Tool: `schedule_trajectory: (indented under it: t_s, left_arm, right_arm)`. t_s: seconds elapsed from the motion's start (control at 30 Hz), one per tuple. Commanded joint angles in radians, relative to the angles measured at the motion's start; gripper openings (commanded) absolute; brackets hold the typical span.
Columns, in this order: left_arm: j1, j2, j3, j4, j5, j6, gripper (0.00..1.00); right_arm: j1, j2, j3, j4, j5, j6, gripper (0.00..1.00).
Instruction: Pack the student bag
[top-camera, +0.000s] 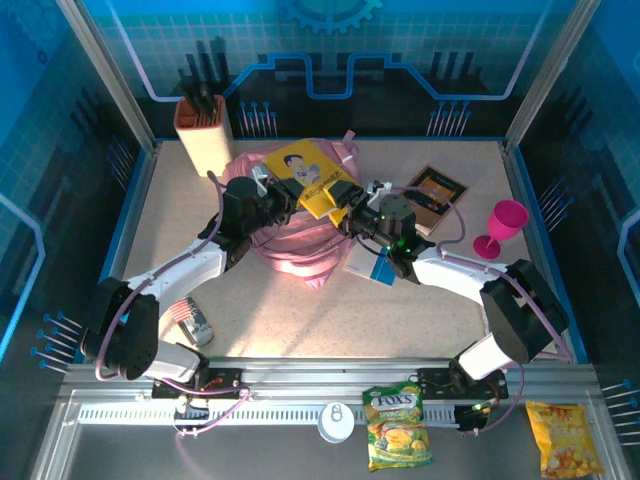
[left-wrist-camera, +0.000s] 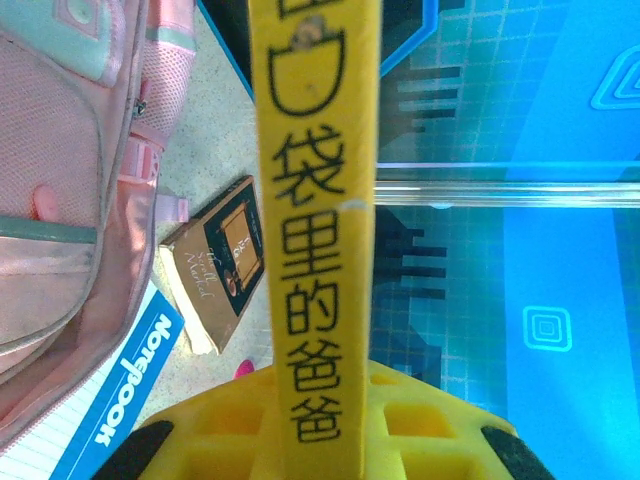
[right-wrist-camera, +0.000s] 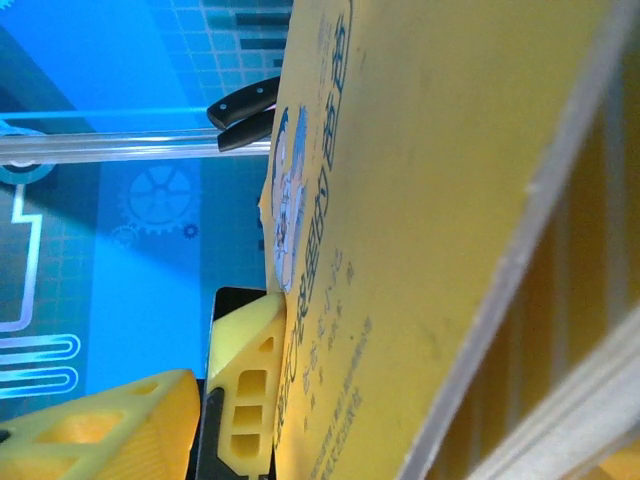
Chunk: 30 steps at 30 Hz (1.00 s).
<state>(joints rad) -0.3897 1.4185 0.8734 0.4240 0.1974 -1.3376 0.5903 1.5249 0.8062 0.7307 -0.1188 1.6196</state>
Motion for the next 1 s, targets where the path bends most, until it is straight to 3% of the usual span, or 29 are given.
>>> schedule_trajectory:
  t_s: [0.0, 0.13, 0.27, 0.37, 0.43, 0.5, 0.6, 0.8, 0.97]
  left_arm:
    - [0.003, -0.047, 0.002, 0.081, -0.015, -0.003, 0.00]
    - [0.003, -0.051, -0.002, 0.075, -0.013, -0.003, 0.00]
    - [0.007, -0.062, -0.006, 0.048, -0.013, 0.008, 0.05]
    - [0.012, -0.076, -0.007, -0.017, -0.019, 0.048, 0.22]
    - [0.017, -0.090, -0.003, -0.093, -0.032, 0.111, 0.40]
    - [0.017, -0.107, 0.012, -0.193, -0.047, 0.250, 0.63]
    - [0.011, -0.119, 0.051, -0.369, -0.088, 0.478, 0.80]
    - [-0.005, -0.059, 0.162, -0.634, -0.112, 0.821, 0.93]
    - [-0.046, 0.054, 0.288, -0.829, -0.148, 1.090, 0.98]
  right_arm:
    - [0.013, -0.020, -0.013, 0.046, 0.037, -0.002, 0.63]
    - [0.008, -0.010, -0.001, 0.052, 0.023, -0.015, 0.50]
    - [-0.001, 0.006, 0.004, 0.061, 0.009, -0.015, 0.30]
    - [-0.011, 0.001, -0.002, 0.042, 0.005, -0.035, 0.17]
    - [-0.022, -0.016, -0.007, 0.015, 0.000, -0.074, 0.11]
    - [-0.034, -0.048, -0.022, -0.022, 0.009, -0.131, 0.10]
    - [-0.059, -0.109, -0.061, -0.083, 0.025, -0.201, 0.10]
    - [-0.145, -0.254, -0.143, -0.266, 0.041, -0.295, 0.09]
    - [-0.214, -0.405, -0.167, -0.505, 0.090, -0.388, 0.09]
